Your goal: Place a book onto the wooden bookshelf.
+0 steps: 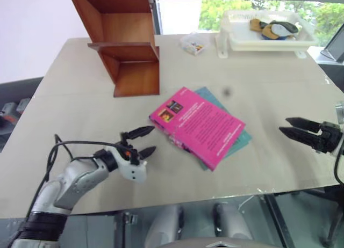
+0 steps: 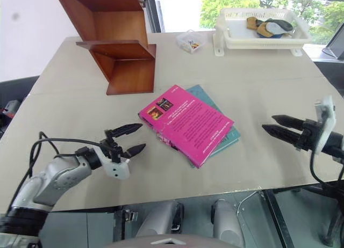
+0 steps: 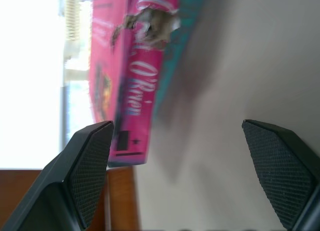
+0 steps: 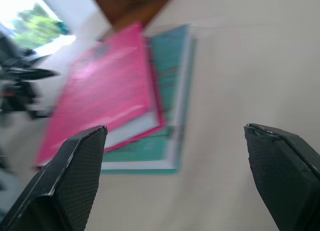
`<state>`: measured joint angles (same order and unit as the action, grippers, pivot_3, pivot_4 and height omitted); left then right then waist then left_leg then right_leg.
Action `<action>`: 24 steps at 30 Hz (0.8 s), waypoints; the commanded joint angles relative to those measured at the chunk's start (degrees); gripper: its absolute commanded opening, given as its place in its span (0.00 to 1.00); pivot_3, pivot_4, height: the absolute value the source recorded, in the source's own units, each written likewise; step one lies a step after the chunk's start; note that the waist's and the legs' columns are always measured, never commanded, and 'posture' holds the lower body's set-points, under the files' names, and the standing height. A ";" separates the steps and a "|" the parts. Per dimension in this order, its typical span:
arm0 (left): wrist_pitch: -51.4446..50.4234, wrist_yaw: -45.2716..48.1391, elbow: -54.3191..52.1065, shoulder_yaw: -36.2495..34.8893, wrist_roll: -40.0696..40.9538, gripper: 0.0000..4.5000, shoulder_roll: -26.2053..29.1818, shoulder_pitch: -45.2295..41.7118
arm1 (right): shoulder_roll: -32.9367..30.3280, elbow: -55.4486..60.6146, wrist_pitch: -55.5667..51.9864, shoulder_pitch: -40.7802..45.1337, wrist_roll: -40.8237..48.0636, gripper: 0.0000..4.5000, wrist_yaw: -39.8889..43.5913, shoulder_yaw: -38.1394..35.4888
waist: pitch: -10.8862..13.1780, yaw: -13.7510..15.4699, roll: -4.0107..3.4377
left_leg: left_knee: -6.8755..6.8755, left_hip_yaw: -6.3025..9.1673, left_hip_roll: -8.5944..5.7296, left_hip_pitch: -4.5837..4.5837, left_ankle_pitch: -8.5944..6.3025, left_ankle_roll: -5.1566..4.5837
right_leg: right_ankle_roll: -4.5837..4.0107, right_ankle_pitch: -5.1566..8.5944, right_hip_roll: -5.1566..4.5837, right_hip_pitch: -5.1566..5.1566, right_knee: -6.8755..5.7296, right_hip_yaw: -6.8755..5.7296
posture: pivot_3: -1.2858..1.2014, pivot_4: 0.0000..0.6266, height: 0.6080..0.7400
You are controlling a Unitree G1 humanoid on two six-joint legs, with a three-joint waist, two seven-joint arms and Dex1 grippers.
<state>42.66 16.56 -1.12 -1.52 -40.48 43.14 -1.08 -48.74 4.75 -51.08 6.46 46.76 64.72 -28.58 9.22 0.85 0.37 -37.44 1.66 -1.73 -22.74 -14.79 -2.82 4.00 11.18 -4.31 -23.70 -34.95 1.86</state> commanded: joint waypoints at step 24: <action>-1.12 -24.00 17.79 15.82 -10.50 0.99 -4.32 -16.75 | -3.01 8.34 -3.44 -7.74 13.46 1.00 -3.87 -11.86 | -0.50 0.26 -0.07 | -0.49 0.08 -0.02 0.03 0.01 -0.01 | 0.05 -0.01 0.16 0.10 -0.44 -0.10 | 0.52 0.24 1.00</action>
<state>41.26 -7.01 16.97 13.56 -51.54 38.09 -18.33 -51.66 11.49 -55.69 -1.34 59.07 61.14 -38.24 8.72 1.11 0.30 -37.96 1.75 -1.74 -22.71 -14.77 -2.83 4.05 11.17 -4.16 -23.61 -35.41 1.76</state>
